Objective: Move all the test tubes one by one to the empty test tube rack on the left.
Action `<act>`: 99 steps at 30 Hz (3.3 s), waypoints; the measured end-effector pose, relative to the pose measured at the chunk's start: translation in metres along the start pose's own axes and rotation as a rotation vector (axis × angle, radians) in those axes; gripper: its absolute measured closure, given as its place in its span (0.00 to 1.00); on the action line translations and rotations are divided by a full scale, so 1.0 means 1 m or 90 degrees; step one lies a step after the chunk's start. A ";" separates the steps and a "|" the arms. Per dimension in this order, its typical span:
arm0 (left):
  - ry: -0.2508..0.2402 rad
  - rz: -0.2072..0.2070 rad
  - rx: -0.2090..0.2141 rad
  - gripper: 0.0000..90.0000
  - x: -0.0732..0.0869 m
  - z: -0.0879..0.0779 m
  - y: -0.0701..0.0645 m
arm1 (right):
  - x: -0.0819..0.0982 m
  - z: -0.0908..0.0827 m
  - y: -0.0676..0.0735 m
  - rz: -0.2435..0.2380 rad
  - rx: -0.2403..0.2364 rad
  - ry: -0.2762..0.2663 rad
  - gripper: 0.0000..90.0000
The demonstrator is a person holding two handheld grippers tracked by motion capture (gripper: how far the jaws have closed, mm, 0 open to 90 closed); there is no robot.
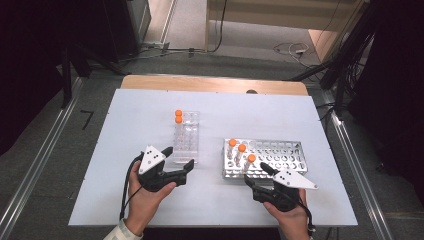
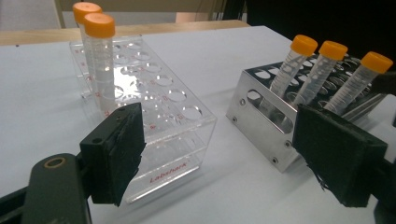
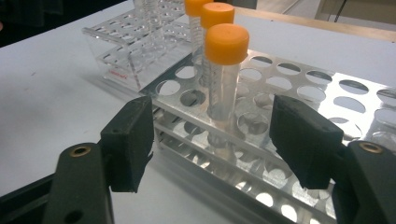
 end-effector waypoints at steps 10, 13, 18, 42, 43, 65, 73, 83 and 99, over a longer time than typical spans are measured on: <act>0.010 0.003 0.002 0.18 0.008 -0.003 -0.002 | -0.004 0.011 -0.007 0.000 0.011 -0.009 0.45; 0.013 0.005 0.002 0.18 0.010 -0.002 -0.002 | -0.003 0.015 -0.008 0.000 0.015 -0.005 0.50; 0.019 0.008 0.003 0.18 0.011 -0.001 -0.003 | -0.005 0.018 -0.008 -0.006 0.008 -0.010 0.57; 0.020 0.010 0.003 0.18 0.013 0.001 -0.003 | -0.007 0.025 -0.006 -0.018 -0.005 -0.008 0.79; 0.020 0.010 0.003 0.18 0.013 0.001 -0.003 | -0.008 0.024 -0.006 -0.018 -0.004 -0.008 0.79; 0.020 0.011 0.004 0.18 0.014 0.000 -0.004 | -0.034 -0.008 -0.007 -0.001 -0.004 -0.078 0.80; 0.017 0.010 0.008 0.18 0.013 0.000 -0.006 | -0.041 -0.024 -0.001 -0.006 -0.021 -0.101 0.80; 0.012 0.013 0.014 0.18 0.012 -0.002 -0.009 | -0.037 -0.025 0.014 -0.017 -0.051 -0.092 0.80; 0.001 0.027 0.042 0.19 0.007 -0.007 -0.023 | -0.026 0.000 0.040 -0.039 -0.094 -0.048 0.80</act>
Point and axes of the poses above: each handheld gripper's, and its own axes: z roughly forward along the jaws, x roughly out of its underside, y roughly to its left, the point moved 3 cm from there along z, roughly forward along the jaws, and after that the axes turned 3 degrees about -z, right-handed, at the moved point
